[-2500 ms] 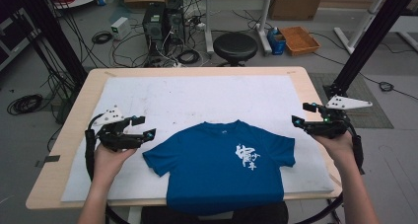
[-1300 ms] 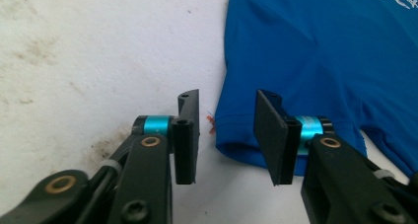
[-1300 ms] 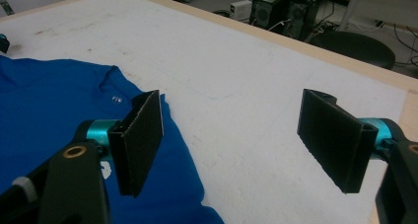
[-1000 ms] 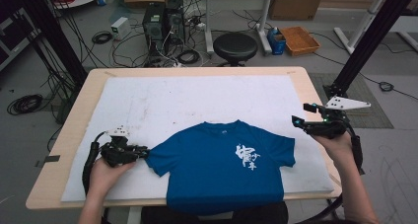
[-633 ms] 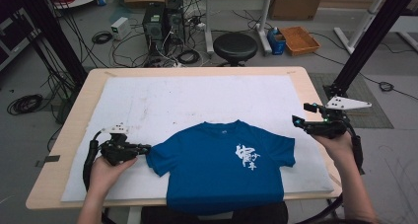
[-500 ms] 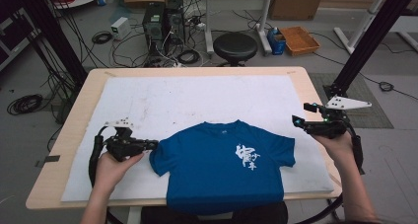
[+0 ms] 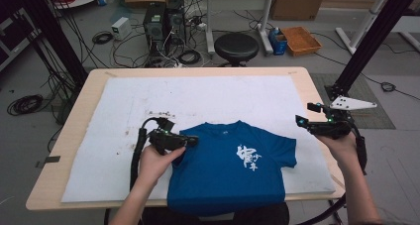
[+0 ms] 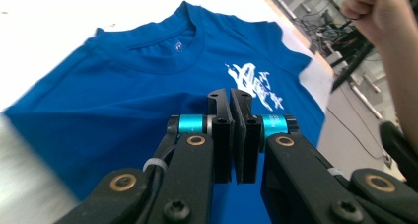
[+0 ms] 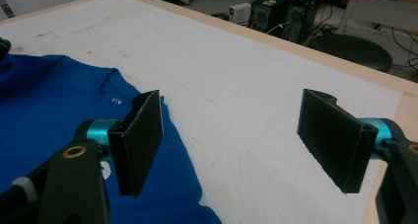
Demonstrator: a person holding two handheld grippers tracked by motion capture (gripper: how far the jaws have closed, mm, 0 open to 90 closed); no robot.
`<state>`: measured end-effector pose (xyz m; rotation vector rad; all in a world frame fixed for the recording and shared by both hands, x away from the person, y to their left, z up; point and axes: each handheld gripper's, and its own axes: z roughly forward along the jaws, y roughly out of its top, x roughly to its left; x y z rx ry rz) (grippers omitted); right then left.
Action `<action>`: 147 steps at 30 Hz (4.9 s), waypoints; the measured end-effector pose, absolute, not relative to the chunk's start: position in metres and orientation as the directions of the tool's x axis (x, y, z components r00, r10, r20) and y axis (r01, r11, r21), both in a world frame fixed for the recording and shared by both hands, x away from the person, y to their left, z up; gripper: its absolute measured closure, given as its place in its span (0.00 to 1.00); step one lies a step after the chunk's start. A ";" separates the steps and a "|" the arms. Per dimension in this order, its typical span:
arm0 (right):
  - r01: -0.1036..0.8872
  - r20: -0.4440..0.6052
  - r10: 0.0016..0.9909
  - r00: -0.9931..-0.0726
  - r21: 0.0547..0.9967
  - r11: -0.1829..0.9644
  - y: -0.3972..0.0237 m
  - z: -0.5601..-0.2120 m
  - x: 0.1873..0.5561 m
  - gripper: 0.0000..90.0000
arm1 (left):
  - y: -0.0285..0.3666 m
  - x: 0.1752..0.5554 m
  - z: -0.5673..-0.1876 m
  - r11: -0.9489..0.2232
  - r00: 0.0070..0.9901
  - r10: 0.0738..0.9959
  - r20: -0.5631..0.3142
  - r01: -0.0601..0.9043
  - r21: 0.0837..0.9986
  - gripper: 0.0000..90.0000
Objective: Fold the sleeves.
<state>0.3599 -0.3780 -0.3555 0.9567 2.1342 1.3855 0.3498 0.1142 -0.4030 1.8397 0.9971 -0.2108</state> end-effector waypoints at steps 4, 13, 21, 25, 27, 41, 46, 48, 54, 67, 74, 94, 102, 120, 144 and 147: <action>0.323 0.019 0.741 -0.672 0.907 0.270 -0.378 -0.356 0.361 0.28 | 0.092 0.355 -0.412 -0.199 0.665 0.528 -0.529 0.702 0.684 0.89; 0.330 0.018 0.747 -0.664 0.904 0.272 -0.378 -0.358 0.361 0.28 | 0.106 0.351 -0.402 -0.132 0.737 0.544 -0.402 0.548 0.826 0.65; 0.381 0.045 0.768 -0.639 0.886 0.264 -0.381 -0.369 0.363 0.36 | 0.165 0.338 -0.396 -0.126 0.689 0.697 -0.198 0.390 0.912 0.53; 0.410 0.052 0.771 -0.635 0.868 0.279 -0.383 -0.377 0.360 0.43 | 0.192 0.334 -0.401 -0.171 0.636 0.768 -0.082 0.326 0.930 0.52; 0.437 0.065 0.776 -0.627 0.854 0.282 -0.385 -0.384 0.359 0.45 | 0.203 0.334 -0.404 -0.159 0.622 0.778 -0.086 0.327 0.932 0.51; 0.563 0.136 0.765 -0.629 0.758 0.329 -0.388 -0.419 0.362 0.63 | 0.225 0.340 -0.410 -0.183 0.658 0.748 -0.086 0.329 0.927 0.49; 0.590 0.127 0.771 -0.625 0.724 0.359 -0.383 -0.427 0.367 0.70 | 0.225 0.339 -0.410 -0.184 0.663 0.744 -0.088 0.329 0.926 0.49; 0.602 0.128 0.778 -0.615 0.713 0.359 -0.383 -0.430 0.368 0.71 | 0.224 0.340 -0.411 -0.186 0.667 0.740 -0.091 0.333 0.925 0.49; 0.641 0.169 0.792 -0.586 0.695 0.326 -0.387 -0.436 0.371 0.74 | 0.223 0.341 -0.413 -0.190 0.674 0.732 -0.102 0.346 0.919 0.49; 0.611 0.165 0.751 -0.639 0.702 0.365 -0.376 -0.422 0.364 1.00 | 0.220 0.342 -0.413 -0.190 0.684 0.720 -0.118 0.358 0.914 0.49; 0.566 0.131 0.729 -0.672 0.725 0.393 -0.339 -0.389 0.349 1.00 | 0.219 0.343 -0.413 -0.190 0.688 0.716 -0.122 0.359 0.914 0.49; 0.435 -0.035 0.658 -0.752 0.724 0.536 -0.212 -0.369 0.332 0.86 | 0.210 0.345 -0.414 -0.205 0.710 0.691 -0.136 0.373 0.905 0.49; 0.555 0.088 0.758 -0.646 0.735 0.388 -0.282 -0.387 0.318 0.74 | 0.207 0.345 -0.416 -0.212 0.711 0.690 -0.139 0.381 0.900 0.49; 0.445 0.052 0.587 -0.808 0.706 0.551 -0.267 -0.409 0.297 0.98 | 0.200 0.346 -0.419 -0.234 0.720 0.680 -0.142 0.396 0.888 0.49; 0.421 0.000 0.557 -0.831 0.655 0.628 -0.247 -0.425 0.298 0.78 | 0.196 0.346 -0.421 -0.258 0.728 0.672 -0.136 0.403 0.878 0.49; 0.426 -0.021 0.558 -0.830 0.621 0.657 -0.243 -0.432 0.300 0.85 | 0.195 0.346 -0.421 -0.257 0.729 0.671 -0.135 0.399 0.880 0.49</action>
